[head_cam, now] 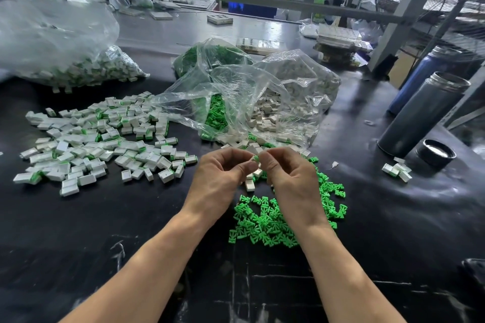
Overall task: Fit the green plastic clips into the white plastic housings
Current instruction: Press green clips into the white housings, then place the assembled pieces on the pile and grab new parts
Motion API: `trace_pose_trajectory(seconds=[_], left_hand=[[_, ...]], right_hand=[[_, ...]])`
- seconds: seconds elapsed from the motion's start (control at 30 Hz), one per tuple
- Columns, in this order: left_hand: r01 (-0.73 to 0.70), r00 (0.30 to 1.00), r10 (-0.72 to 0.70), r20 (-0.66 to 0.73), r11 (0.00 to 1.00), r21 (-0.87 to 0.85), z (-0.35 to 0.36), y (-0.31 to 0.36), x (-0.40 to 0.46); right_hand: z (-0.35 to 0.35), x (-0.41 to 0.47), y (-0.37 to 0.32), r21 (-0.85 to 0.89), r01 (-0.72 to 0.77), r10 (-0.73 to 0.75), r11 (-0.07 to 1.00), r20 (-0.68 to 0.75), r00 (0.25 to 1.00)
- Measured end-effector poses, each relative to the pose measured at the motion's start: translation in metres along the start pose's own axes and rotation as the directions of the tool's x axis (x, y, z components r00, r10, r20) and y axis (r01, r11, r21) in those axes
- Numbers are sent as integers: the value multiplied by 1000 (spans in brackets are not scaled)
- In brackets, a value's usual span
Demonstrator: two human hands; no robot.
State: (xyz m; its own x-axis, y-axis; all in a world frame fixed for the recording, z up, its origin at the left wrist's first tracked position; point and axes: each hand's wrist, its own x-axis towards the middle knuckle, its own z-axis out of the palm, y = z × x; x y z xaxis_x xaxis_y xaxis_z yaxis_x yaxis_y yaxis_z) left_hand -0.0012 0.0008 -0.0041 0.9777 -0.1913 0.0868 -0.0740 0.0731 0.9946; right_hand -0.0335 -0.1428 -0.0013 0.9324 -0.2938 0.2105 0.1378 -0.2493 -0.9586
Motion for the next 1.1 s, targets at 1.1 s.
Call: trace_pose_trajectory(seconds=[1.1], left_hand=[[152,954,217,-208,249,957,-43,0,18]], right_hand=[[-5,5,14,-321,-85,62,943,-82,995]])
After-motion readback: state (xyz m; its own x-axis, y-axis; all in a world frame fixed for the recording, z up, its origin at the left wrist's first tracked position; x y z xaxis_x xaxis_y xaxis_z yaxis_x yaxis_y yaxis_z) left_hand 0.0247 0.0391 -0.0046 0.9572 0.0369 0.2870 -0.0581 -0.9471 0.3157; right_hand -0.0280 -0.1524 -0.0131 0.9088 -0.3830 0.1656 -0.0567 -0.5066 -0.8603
